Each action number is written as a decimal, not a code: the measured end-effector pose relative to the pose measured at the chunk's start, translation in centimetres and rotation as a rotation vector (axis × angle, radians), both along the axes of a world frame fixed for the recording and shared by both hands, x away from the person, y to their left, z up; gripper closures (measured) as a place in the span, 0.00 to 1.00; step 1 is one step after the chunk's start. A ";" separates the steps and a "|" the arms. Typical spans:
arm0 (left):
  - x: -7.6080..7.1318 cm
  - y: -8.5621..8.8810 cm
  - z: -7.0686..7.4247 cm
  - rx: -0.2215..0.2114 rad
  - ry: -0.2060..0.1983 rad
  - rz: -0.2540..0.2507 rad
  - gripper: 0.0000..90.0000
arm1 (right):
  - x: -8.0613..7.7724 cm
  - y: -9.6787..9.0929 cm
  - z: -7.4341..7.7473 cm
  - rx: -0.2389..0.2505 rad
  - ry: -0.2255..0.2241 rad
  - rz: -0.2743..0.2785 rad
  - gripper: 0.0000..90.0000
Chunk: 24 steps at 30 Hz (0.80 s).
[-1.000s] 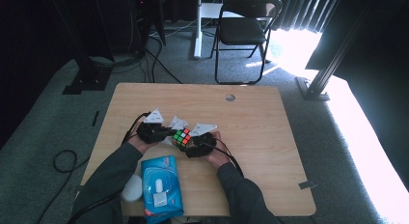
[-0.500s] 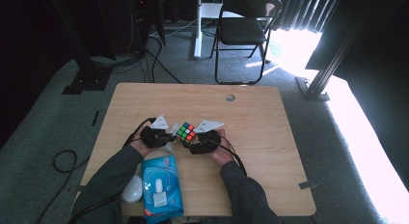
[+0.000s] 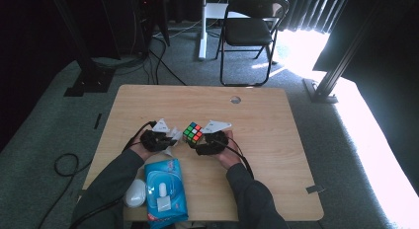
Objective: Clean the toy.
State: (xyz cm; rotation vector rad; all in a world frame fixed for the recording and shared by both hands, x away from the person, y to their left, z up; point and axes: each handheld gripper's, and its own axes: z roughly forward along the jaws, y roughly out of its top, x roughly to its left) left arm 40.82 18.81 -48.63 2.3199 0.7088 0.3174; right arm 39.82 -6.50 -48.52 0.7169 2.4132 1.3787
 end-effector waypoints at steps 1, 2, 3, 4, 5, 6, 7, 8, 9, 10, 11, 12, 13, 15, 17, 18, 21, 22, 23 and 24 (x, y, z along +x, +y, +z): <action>0.1 0.3 -0.2 0.001 0.006 0.014 0.93 | 0.0 0.0 -0.1 -0.001 0.000 0.000 0.38; 0.2 0.5 -0.4 0.007 0.010 0.029 0.90 | 0.0 0.0 -0.1 -0.003 0.002 0.000 0.38; 0.3 0.7 -0.6 0.012 0.015 0.043 0.87 | 0.0 0.0 -0.2 -0.003 0.002 -0.001 0.38; 0.4 0.9 -0.8 0.009 0.021 0.054 0.85 | 0.0 0.0 -0.3 -0.003 0.005 -0.003 0.38; 0.4 1.1 -1.0 0.011 0.023 0.063 0.82 | 0.1 0.0 -0.3 -0.006 0.007 -0.003 0.38; 0.5 1.3 -1.2 0.012 0.023 0.074 0.78 | 0.1 0.1 -0.4 -0.007 0.009 -0.003 0.38; 0.5 1.4 -1.3 0.015 0.021 0.089 0.74 | 0.1 0.1 -0.4 -0.009 0.009 -0.001 0.38; 0.6 1.6 -1.4 0.016 0.021 0.106 0.70 | 0.1 0.2 -0.5 -0.009 0.010 0.000 0.38; 0.7 1.7 -1.6 0.021 0.021 0.122 0.66 | 0.1 0.2 -0.5 -0.009 0.012 0.000 0.38; 0.9 1.8 -1.8 0.028 0.021 0.142 0.63 | 0.0 0.3 -0.5 -0.009 0.011 0.002 0.38; 1.0 1.9 -2.0 0.036 0.022 0.160 0.60 | 0.0 0.3 -0.5 -0.010 0.012 0.003 0.38; 1.2 2.0 -2.2 0.039 0.022 0.174 0.57 | 0.0 0.4 -0.5 -0.010 0.011 0.005 0.38; 1.3 2.1 -2.4 0.043 0.024 0.190 0.54 | 0.0 0.4 -0.5 -0.011 0.011 0.006 0.38; 1.6 2.2 -2.8 0.041 0.040 0.210 0.51 | 0.0 0.5 -0.6 -0.013 0.012 0.008 0.38; 1.8 2.2 -3.1 0.052 0.055 0.215 0.49 | 0.0 0.6 -0.6 -0.013 0.014 0.008 0.38; 2.0 2.1 -3.4 0.060 0.067 0.215 0.48 | 0.1 0.6 -0.6 -0.013 0.014 0.008 0.38; 2.3 1.9 -3.9 0.062 0.096 0.211 0.48 | 0.1 0.7 -0.7 -0.015 0.017 0.009 0.38; 2.4 1.9 -3.9 0.055 0.099 0.209 0.50 | 0.1 0.7 -0.7 -0.015 0.018 0.009 0.38; 2.4 1.9 -3.9 0.052 0.101 0.205 0.53 | 0.1 0.7 -0.7 -0.016 0.017 0.010 0.38; 2.4 1.8 -3.8 0.051 0.104 0.196 0.57 | 0.1 0.7 -0.7 -0.017 0.016 0.010 0.38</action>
